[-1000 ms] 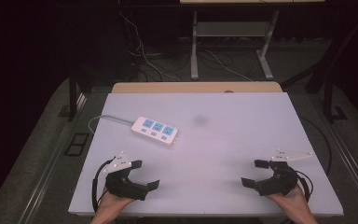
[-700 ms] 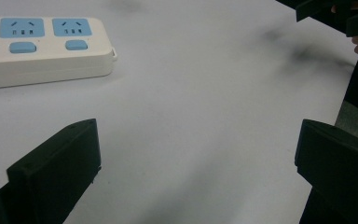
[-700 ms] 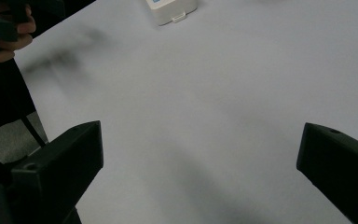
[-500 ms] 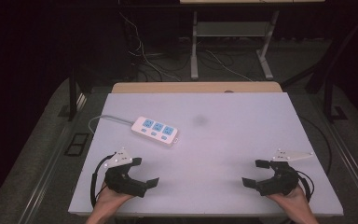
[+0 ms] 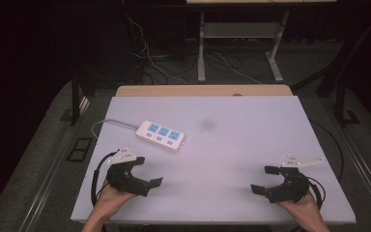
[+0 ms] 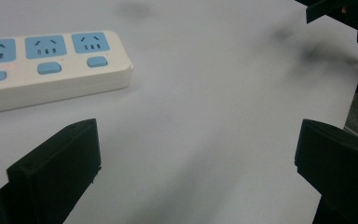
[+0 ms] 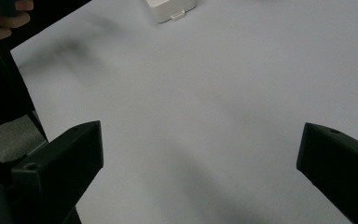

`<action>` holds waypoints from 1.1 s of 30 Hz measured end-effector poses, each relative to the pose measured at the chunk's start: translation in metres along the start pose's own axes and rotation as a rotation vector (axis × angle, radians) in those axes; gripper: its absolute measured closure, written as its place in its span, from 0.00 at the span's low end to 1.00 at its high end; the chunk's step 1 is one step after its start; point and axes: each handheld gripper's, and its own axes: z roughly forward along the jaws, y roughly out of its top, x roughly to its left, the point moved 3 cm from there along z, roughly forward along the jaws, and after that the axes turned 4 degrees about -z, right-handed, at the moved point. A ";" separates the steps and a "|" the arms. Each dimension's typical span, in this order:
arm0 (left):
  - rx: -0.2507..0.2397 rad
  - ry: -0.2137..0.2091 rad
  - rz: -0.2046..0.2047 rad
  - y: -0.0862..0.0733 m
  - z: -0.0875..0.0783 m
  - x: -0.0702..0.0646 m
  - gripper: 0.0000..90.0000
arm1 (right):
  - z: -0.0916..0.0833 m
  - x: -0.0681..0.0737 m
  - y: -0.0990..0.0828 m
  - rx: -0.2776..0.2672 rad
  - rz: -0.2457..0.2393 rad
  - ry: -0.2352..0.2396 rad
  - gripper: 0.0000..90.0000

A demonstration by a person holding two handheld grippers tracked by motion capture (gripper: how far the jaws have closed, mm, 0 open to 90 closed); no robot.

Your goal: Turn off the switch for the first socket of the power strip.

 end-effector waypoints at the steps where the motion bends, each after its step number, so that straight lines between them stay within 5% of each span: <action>1: 0.002 0.001 0.003 0.002 0.000 0.001 0.00 | 0.000 0.000 0.000 0.001 0.000 0.000 0.00; 33: 0.050 0.040 0.013 0.030 -0.002 0.031 0.00 | 0.002 0.000 -0.001 0.011 -0.005 0.005 0.00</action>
